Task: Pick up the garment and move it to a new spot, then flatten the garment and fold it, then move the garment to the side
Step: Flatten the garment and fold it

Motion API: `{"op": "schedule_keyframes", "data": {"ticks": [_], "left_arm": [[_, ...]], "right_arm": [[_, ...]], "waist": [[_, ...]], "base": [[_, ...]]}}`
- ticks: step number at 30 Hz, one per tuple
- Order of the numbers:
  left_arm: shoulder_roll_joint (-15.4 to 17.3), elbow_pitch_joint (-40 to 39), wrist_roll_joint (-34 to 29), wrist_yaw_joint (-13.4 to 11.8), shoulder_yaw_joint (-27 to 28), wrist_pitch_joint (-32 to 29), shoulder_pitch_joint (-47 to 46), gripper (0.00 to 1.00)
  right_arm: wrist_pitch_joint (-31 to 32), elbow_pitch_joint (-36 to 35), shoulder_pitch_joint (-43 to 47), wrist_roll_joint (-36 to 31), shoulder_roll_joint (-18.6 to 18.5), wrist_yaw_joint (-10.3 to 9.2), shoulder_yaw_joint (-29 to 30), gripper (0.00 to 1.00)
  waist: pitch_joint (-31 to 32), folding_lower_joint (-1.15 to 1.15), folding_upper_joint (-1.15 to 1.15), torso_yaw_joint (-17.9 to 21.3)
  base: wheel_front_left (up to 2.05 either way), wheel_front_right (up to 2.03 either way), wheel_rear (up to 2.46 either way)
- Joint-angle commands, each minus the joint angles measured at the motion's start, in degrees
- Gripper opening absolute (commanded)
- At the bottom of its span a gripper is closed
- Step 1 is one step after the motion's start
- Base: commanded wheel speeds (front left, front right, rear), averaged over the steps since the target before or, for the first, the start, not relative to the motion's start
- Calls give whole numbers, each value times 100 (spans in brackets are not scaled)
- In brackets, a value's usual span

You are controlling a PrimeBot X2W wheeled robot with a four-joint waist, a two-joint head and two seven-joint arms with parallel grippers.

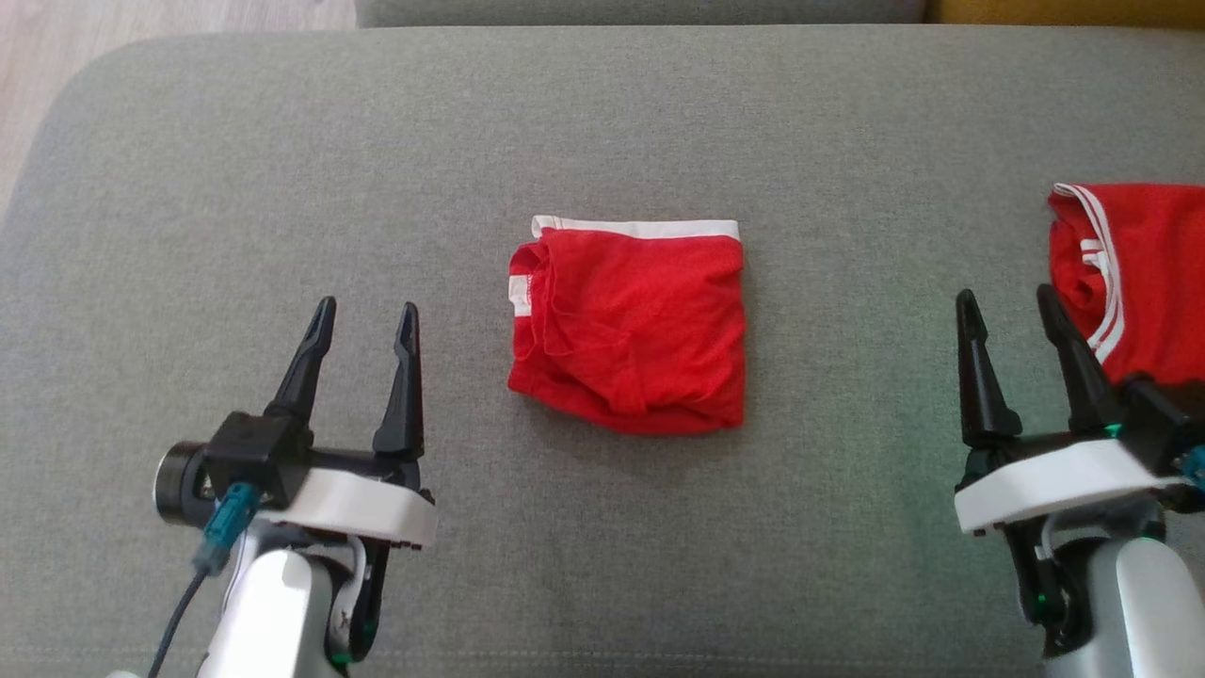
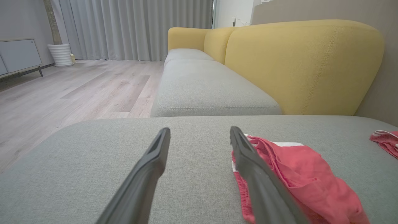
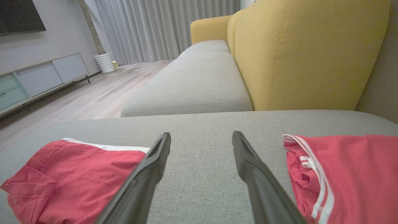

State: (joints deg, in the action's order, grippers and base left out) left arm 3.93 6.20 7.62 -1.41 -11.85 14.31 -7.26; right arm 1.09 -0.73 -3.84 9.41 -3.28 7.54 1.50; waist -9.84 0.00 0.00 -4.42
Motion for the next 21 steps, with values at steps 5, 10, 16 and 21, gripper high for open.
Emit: {"op": "schedule_keyframes", "data": {"ticks": [5, 10, 16, 21], "left_arm": [[90, -163, -64, 27, 180, 69, -153, 100], [77, -171, -60, 46, 160, 69, -239, 100], [47, -188, -47, 65, 132, 69, -349, 100], [7, -155, -26, 99, 51, 69, -432, 100]], "right_arm": [[22, -231, -107, -81, 15, -5, -83, 100], [128, -57, -275, -58, 16, -5, -252, 0], [147, 806, -847, 227, 23, -5, -1207, 0], [-50, 1897, -1413, 635, 36, -5, -2099, 0]], "waist": [[-23, 0, 0, -46], [-99, 0, 0, -158], [-238, 0, 0, -370], [-353, 0, 0, -604]], "base": [[0, 0, 0], [0, 0, 0], [0, 0, 0], [0, 0, 0]]}}
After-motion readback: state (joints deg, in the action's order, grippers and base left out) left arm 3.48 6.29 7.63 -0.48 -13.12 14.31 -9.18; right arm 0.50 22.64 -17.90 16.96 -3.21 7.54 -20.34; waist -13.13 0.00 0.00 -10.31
